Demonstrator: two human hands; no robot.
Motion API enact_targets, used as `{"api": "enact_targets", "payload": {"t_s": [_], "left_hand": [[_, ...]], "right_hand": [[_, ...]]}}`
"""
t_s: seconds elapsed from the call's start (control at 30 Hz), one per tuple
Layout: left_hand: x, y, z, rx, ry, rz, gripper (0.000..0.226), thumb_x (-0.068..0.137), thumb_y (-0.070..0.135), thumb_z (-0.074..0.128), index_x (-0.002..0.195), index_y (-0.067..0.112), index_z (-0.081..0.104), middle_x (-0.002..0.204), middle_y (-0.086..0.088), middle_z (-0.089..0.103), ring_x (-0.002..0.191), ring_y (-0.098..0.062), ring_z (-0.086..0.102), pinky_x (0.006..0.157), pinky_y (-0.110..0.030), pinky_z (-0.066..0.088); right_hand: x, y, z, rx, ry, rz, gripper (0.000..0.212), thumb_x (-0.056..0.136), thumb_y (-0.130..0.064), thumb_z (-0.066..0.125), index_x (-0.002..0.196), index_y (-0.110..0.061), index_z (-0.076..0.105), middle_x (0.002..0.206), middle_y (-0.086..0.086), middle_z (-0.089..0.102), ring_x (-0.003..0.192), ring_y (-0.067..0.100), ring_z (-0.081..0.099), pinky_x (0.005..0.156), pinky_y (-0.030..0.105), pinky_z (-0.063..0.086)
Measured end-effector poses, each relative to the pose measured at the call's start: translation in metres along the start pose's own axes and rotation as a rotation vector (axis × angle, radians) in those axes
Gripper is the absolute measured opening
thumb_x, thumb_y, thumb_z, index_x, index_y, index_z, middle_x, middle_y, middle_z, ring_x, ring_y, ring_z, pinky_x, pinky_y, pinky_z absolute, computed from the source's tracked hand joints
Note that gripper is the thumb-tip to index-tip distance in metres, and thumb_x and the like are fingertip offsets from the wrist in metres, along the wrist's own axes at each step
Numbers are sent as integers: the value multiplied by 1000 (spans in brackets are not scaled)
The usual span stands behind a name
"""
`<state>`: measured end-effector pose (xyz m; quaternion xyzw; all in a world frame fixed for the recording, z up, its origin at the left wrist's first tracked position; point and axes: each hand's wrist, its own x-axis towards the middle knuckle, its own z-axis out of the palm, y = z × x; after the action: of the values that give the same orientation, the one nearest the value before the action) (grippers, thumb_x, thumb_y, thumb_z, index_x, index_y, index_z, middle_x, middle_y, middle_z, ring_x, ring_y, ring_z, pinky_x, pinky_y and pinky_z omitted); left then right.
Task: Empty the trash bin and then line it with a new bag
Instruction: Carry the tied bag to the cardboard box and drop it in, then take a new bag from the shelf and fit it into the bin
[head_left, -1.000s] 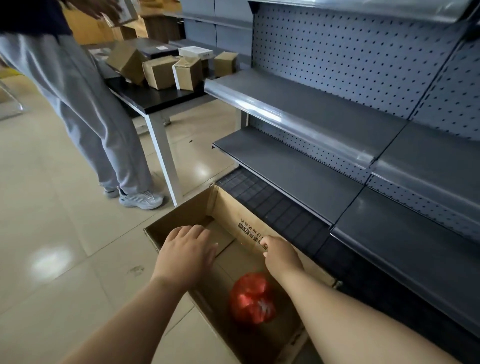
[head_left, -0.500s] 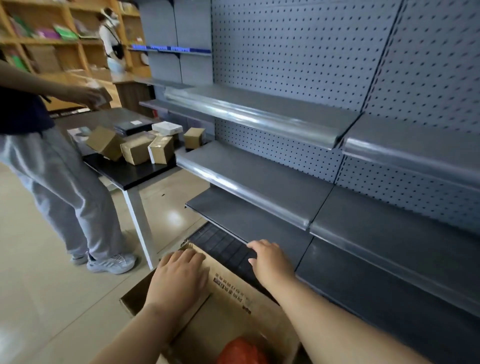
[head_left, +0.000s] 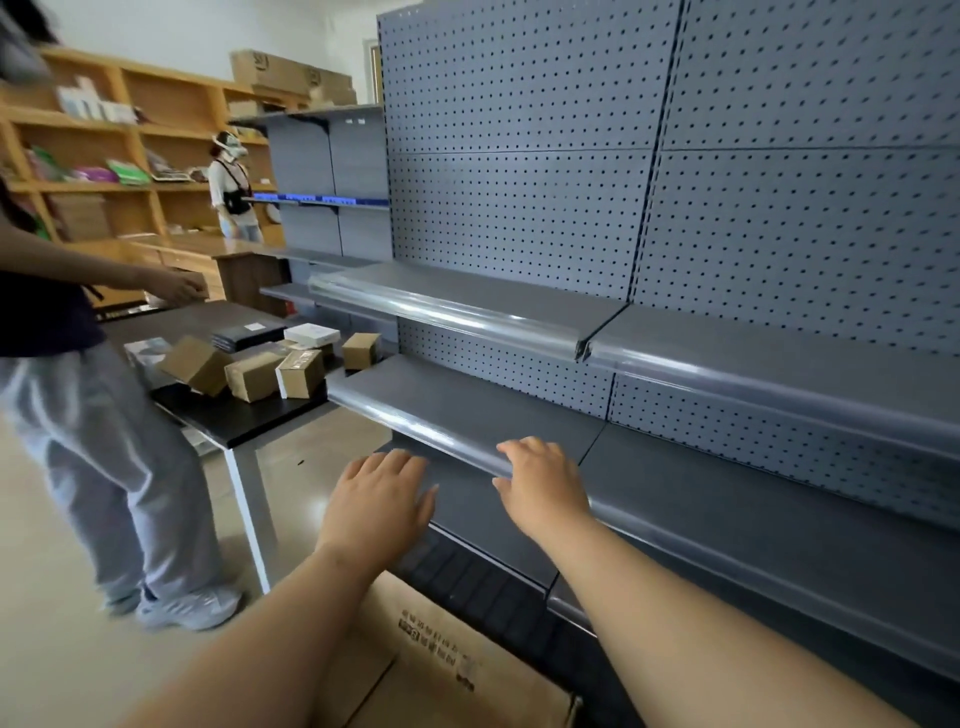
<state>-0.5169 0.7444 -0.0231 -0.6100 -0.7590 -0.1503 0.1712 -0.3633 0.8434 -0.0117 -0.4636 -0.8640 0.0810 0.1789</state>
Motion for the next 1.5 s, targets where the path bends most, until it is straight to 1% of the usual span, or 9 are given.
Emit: {"api": "enact_targets", "payload": {"t_s": [0.13,0.23,0.4,0.63,0.83,1.03,1.23,1.4,1.5], "left_hand": [[-9,11,-22,1,-1,-58,44,93,43,40,132,23,45,139,2,49,130,-17,43,112,-36,26],[-22,16,-39,34,-14,-120,45,96,41,34,137,24,37,149,2,36,140,-15,27,116,-34,15],[-65,19,-67,117,-10,-308,48,95,41,35,139,24,34,152,1,31,143,-15,20,118,-35,8],[-172,48,-116,261,-24,-719,56,94,48,31,144,27,20,155,2,24,144,-17,16,118,-38,5],[-291,75,-164,442,-60,-1020,55,94,46,30,144,23,23,155,1,24,144,-18,13,118,-38,-1],[-406,107,-222,558,-57,-1298,54,94,47,29,143,24,26,154,1,25,144,-17,14,118,-39,-2],[-524,142,-273,656,-56,-1556,53,93,47,32,142,24,30,153,0,29,143,-17,19,117,-38,2],[-627,180,-321,753,-97,-1726,54,93,46,31,143,23,29,152,-1,31,141,-18,24,117,-38,8],[-684,204,-353,809,-129,-1797,54,94,44,31,141,19,30,151,-4,33,139,-20,26,115,-38,12]], "right_hand": [[-9,-7,-9,-7,9,-63,41,94,-31,50,132,-20,45,135,2,49,124,25,42,102,37,36],[-11,-16,-14,1,-1,-137,39,93,-31,50,130,-19,47,134,3,49,123,26,42,101,37,37],[-27,-36,-25,37,-40,-330,42,94,-30,49,134,-19,43,139,5,46,127,26,40,104,38,35],[-89,-78,-27,88,-182,-662,51,93,-31,46,141,-21,33,144,4,43,133,25,37,108,40,31],[-181,-138,-21,150,-260,-954,40,90,-31,46,126,-15,51,133,7,53,125,28,43,107,40,32],[-289,-198,-29,246,-338,-1225,42,90,-32,50,128,-18,49,134,5,52,126,27,42,106,36,31],[-413,-258,-38,328,-387,-1479,39,87,-35,53,122,-18,55,126,3,57,120,25,47,102,37,36],[-535,-305,-49,360,-478,-1672,44,91,-36,50,131,-19,48,136,3,50,129,24,40,110,36,31],[-612,-331,-57,384,-517,-1752,39,92,-31,48,129,-20,47,135,2,50,128,23,40,109,35,31]]}}
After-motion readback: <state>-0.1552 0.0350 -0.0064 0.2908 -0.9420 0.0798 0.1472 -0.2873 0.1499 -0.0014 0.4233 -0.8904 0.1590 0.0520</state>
